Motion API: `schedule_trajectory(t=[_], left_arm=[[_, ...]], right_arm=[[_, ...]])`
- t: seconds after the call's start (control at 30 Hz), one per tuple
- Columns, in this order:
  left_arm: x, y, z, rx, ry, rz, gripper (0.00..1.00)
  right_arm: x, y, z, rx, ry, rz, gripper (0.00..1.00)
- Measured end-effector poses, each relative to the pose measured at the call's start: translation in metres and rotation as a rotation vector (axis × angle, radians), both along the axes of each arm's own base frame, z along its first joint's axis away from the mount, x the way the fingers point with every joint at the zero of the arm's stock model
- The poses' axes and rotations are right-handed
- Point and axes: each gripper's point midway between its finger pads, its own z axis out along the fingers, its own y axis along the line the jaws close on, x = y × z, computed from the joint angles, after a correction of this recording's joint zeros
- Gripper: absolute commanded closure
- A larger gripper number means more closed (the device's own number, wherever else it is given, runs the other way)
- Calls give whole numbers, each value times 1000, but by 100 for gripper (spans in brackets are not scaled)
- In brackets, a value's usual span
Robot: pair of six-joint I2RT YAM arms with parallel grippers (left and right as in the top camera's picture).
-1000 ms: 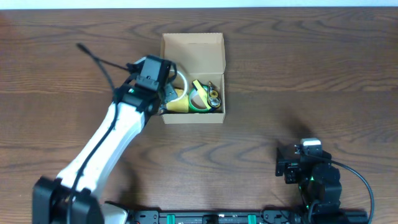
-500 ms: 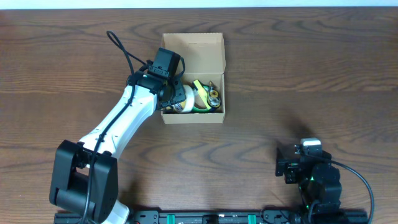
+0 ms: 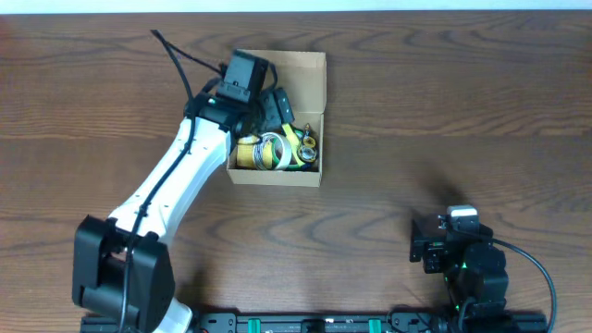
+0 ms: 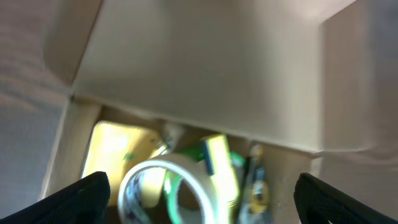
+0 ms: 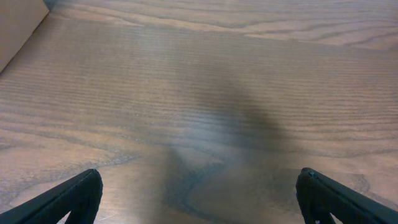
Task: Pack container
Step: 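Carry the masking tape roll into the box and release it, then raise both grippers to the box lid flaps on either side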
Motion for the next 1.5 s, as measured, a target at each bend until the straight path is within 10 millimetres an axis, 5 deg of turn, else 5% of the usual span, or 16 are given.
schedule_trajectory(t=[0.2,0.3,0.43,0.7,0.9,1.13,1.3,1.5], left_arm=[[13,-5,75,-68,-171,0,4],[5,-2,127,-114,-288,0,4],[-9,4,165,-145,-368,1,4],[-22,10,142,-100,-264,2,5],[-30,18,131,-48,-220,-14,4],[-45,65,106,14,-72,85,4],[-41,88,105,17,-64,148,4],[-23,141,111,16,-110,294,5]], right_arm=[[0,0,0,0,0,0,1],[0,0,0,1,0,0,1],[0,0,0,0,0,0,1],[4,-1,6,-16,-28,5,1],[25,7,57,-7,-244,47,1],[36,13,91,-38,-75,86,1],[87,21,117,-48,64,113,1],[165,65,145,70,69,282,1]])
